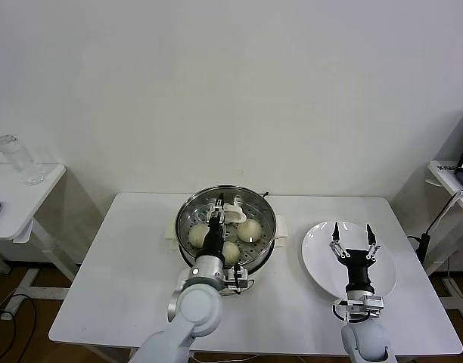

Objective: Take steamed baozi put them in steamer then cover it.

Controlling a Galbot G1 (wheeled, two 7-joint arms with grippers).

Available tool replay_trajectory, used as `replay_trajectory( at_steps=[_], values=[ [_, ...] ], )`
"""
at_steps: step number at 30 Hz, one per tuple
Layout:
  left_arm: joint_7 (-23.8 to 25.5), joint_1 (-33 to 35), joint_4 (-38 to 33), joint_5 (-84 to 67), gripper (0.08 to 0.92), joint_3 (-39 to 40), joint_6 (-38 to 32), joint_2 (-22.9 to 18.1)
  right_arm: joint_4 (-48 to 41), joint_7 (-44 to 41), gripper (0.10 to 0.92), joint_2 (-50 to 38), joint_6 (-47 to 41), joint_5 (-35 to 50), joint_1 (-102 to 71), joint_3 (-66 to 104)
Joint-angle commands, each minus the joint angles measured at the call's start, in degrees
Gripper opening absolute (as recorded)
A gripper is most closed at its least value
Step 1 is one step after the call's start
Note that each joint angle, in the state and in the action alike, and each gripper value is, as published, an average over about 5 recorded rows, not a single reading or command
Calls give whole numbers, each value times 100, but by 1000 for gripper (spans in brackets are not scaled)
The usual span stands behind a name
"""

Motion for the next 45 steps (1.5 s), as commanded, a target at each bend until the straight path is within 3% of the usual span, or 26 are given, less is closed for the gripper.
replay_trajectory(
  at_steps=[1, 10, 15, 20, 22, 26, 32, 45],
  values=[
    [-6, 314, -985, -640, 563, -49, -23, 467, 15, 10, 823, 5, -8, 1, 8, 2],
    [-343, 869, -2091, -1936, 798, -529, -213, 1114, 132, 76, 823, -51, -225, 66, -53, -14],
    [-1490, 1224, -2293, -4168, 822, -1585, -984, 1130, 330, 241, 823, -164, -690, 331, -130, -150],
    [-2291, 1583, -1721, -6758, 823, -3079, -1864, 852, 524, 136, 823, -234, -922, 854, -238, -213],
    [-2259, 1730, -1397, -7473, 823, -3524, -2235, 794, 615, 102, 823, -266, -1073, 1075, -282, -241],
    [-1647, 2050, -710, -8072, 823, -4202, -3285, 621, 826, 161, 823, -331, -1468, 1368, -372, -286],
    [-1040, 2484, -204, -8431, 823, -4435, -4254, 369, 1012, 246, 823, -413, -1672, 1507, -511, -295],
    [-800, 2833, 101, -8400, 823, -4464, -4740, 290, 1009, 158, 823, -318, -1522, 1411, -686, -356]
  ],
)
